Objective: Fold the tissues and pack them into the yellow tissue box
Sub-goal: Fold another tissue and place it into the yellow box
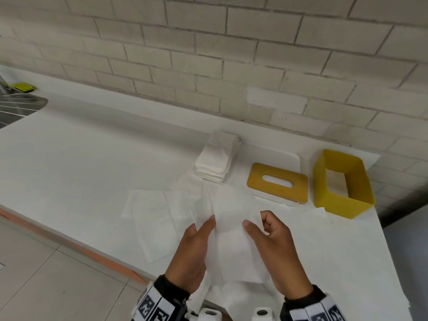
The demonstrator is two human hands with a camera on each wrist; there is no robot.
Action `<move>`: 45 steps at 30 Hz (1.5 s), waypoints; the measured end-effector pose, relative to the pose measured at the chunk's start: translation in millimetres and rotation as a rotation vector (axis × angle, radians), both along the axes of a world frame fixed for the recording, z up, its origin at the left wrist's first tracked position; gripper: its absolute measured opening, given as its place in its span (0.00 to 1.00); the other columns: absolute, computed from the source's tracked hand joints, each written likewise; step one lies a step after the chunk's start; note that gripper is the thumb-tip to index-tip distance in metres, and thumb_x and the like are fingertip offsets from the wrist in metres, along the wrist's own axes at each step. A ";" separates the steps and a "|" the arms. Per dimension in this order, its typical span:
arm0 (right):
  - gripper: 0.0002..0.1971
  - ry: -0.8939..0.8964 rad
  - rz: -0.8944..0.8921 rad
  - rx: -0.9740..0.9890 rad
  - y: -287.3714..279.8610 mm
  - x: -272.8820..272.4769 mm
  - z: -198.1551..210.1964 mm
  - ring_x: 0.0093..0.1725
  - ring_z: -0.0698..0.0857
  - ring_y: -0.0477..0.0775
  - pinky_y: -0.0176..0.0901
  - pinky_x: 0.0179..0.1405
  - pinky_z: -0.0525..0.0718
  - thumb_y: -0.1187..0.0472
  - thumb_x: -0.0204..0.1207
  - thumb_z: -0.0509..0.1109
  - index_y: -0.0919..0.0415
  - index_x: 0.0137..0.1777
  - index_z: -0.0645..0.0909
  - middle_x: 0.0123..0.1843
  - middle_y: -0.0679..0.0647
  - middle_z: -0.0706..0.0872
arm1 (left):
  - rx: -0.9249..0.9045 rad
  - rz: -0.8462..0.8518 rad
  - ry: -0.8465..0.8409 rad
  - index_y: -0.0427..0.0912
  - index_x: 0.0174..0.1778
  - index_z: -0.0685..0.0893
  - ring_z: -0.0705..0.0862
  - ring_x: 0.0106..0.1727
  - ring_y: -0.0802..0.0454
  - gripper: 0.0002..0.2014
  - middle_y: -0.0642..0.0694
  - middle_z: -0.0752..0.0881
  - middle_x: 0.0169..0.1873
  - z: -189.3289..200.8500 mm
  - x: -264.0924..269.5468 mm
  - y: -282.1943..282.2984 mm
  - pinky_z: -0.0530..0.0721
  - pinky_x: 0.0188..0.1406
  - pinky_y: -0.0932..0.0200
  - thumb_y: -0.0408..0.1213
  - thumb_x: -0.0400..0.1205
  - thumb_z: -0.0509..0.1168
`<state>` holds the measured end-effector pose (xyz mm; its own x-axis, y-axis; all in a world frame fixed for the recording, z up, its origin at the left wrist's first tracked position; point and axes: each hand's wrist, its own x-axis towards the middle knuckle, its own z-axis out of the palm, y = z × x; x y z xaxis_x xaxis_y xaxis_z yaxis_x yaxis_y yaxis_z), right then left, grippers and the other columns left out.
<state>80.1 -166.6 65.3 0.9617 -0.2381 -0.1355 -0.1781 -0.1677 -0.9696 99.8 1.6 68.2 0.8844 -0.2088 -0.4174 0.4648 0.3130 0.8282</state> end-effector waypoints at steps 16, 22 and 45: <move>0.34 -0.302 0.506 -0.761 41.3 -17.4 32.3 0.61 0.73 0.33 0.35 0.65 0.74 0.54 0.81 0.68 0.27 0.80 0.56 0.62 0.31 0.72 | -0.174 0.033 0.036 0.34 0.60 0.86 0.90 0.56 0.43 0.20 0.34 0.89 0.52 -10.6 -0.2 -1.3 0.90 0.54 0.50 0.48 0.84 0.64; 0.47 -0.267 0.334 -0.277 44.2 -23.7 24.9 0.63 0.84 0.40 0.28 0.64 0.76 0.51 0.78 0.70 0.23 0.82 0.38 0.64 0.28 0.81 | -0.329 -0.084 0.100 0.33 0.67 0.86 0.85 0.61 0.33 0.23 0.33 0.86 0.54 -7.6 1.5 8.3 0.82 0.66 0.39 0.49 0.90 0.58; 0.07 -0.240 0.020 -0.234 16.9 8.7 13.0 0.37 0.83 0.42 0.28 0.38 0.78 0.57 0.82 0.73 0.48 0.42 0.83 0.36 0.42 0.86 | -0.134 -0.195 -0.142 0.41 0.68 0.88 0.90 0.65 0.45 0.24 0.41 0.92 0.63 0.8 1.4 -0.2 0.90 0.56 0.57 0.48 0.81 0.61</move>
